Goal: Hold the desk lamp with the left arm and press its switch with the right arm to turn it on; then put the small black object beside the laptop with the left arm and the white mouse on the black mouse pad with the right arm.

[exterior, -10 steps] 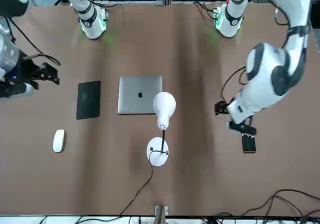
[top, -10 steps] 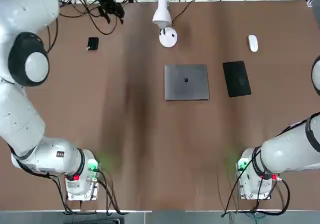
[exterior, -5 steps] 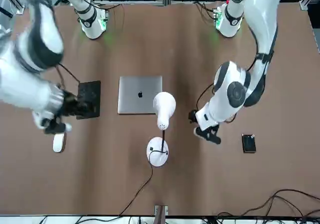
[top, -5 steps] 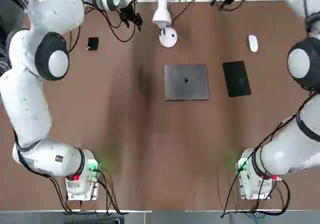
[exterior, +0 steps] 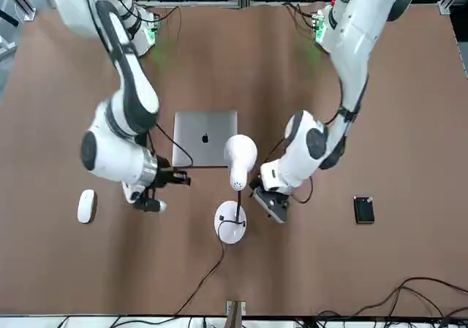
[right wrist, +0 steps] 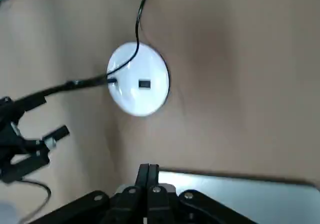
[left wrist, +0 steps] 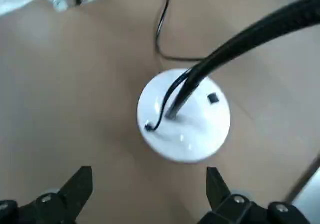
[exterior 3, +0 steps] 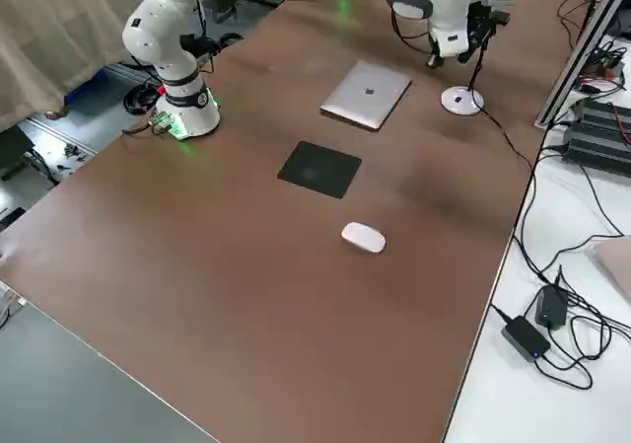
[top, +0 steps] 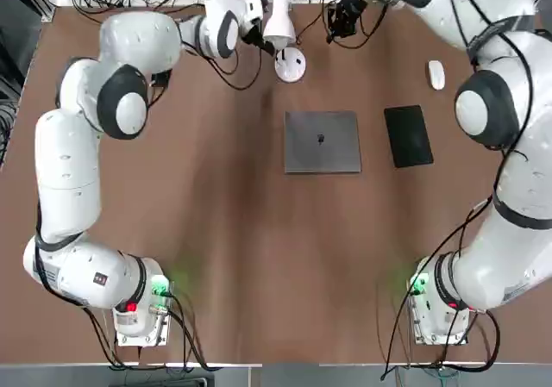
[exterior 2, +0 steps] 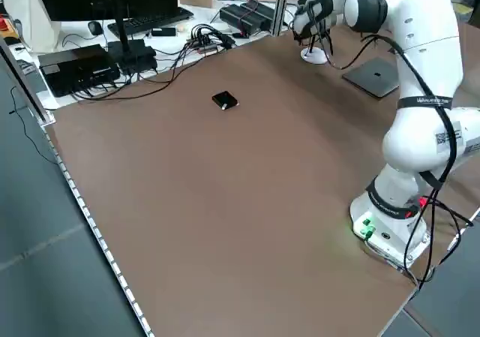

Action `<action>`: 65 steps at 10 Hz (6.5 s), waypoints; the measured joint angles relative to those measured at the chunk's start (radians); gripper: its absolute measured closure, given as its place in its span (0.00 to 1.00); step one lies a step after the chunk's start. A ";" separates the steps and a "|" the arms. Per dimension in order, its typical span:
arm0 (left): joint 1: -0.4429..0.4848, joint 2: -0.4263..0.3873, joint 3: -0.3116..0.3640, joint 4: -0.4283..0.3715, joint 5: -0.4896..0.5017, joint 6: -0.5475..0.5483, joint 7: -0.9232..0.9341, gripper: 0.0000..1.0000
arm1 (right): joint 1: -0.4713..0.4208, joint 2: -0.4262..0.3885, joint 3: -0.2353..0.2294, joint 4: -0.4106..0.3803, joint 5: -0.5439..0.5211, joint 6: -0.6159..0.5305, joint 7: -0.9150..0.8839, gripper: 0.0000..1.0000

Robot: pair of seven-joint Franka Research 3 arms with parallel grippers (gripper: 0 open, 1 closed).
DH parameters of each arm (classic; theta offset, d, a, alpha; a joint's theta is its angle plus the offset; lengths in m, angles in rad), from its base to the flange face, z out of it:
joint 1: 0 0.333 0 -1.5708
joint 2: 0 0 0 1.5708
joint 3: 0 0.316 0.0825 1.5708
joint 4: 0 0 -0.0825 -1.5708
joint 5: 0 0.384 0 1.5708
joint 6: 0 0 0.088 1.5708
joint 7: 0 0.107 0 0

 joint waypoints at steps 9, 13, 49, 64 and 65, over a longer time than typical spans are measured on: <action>-0.076 0.275 -0.002 0.169 0.000 0.416 0.160 0.03 | 0.101 0.240 -0.001 0.087 0.091 0.416 0.003 0.97; -0.095 0.292 -0.002 0.174 0.000 0.457 0.161 0.30 | 0.134 0.321 0.000 0.155 0.091 0.424 -0.016 0.97; -0.119 0.314 -0.001 0.176 0.000 0.543 0.160 0.85 | 0.175 0.403 -0.015 0.238 0.071 0.455 -0.038 0.97; -0.113 0.313 -0.001 0.152 0.000 0.557 0.161 0.00 | -0.049 0.250 -0.116 0.281 -0.180 -0.053 -0.038 0.00; -0.111 0.303 -0.001 0.124 0.000 0.563 0.161 0.00 | -0.062 0.243 -0.147 0.279 -0.235 -0.084 -0.053 0.00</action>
